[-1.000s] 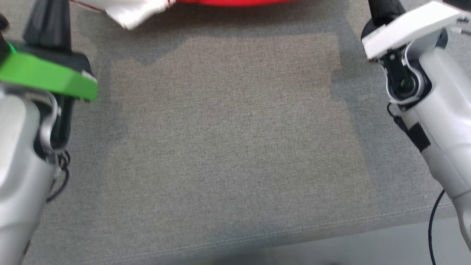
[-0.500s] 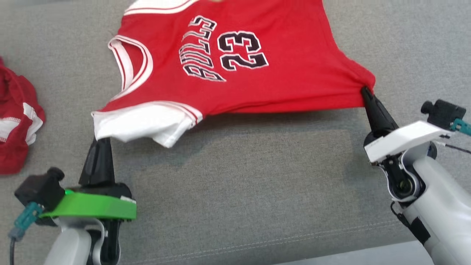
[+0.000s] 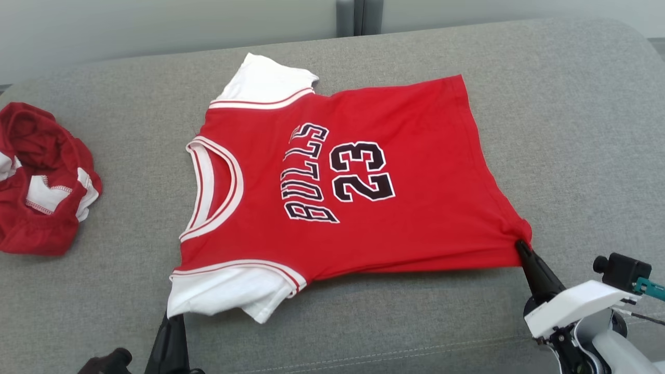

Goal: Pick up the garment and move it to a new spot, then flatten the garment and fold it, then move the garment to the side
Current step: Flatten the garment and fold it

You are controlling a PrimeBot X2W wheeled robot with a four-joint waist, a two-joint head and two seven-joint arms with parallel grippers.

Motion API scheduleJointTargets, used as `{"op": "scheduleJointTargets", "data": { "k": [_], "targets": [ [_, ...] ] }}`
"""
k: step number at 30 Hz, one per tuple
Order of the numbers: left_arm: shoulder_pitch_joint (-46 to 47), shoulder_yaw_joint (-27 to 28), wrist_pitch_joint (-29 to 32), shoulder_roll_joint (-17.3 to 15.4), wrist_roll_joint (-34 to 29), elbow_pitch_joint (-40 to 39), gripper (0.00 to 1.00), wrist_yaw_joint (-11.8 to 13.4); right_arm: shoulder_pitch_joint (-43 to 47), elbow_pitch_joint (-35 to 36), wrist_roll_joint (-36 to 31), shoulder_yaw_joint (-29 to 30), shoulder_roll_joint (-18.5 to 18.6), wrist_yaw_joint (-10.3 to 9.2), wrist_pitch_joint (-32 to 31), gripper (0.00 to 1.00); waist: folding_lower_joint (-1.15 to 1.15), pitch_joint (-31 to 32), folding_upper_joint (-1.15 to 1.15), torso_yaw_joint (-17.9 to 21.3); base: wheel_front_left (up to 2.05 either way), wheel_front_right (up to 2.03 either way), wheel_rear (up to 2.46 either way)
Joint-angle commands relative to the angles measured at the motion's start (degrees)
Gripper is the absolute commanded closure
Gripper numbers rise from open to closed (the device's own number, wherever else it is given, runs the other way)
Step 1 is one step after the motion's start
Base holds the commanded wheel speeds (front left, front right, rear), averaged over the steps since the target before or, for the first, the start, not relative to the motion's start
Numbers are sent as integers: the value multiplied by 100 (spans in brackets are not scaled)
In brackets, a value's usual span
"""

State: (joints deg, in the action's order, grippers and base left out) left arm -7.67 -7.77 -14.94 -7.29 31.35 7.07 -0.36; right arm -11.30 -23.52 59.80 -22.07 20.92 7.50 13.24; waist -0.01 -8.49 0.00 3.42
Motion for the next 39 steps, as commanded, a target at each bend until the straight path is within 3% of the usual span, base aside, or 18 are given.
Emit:
{"op": "scheduleJointTargets", "data": {
  "k": [1,13,22,31,39],
  "targets": [
    [-101,49,-23,17,-51,23,100,-18,123,27,-16,65,29,-2,-21,100,1,100,0,-54,0,0,0],
    [16,295,-24,208,-454,171,100,-298,508,483,-650,516,-181,-2,-404,100,1,68,0,-28,0,0,0],
    [625,304,0,-94,-848,15,100,-441,182,733,-1038,890,-439,-2,-921,100,1,-53,0,69,0,0,0],
    [1608,206,264,-328,-906,472,100,-497,-805,30,-1346,856,-699,-1,-1442,100,1,-216,0,223,0,0,0],
    [2330,104,253,-385,-845,1290,100,-565,-1651,-833,-1411,670,-800,-1,-1521,100,1,-341,0,248,0,0,0]
  ]
}}
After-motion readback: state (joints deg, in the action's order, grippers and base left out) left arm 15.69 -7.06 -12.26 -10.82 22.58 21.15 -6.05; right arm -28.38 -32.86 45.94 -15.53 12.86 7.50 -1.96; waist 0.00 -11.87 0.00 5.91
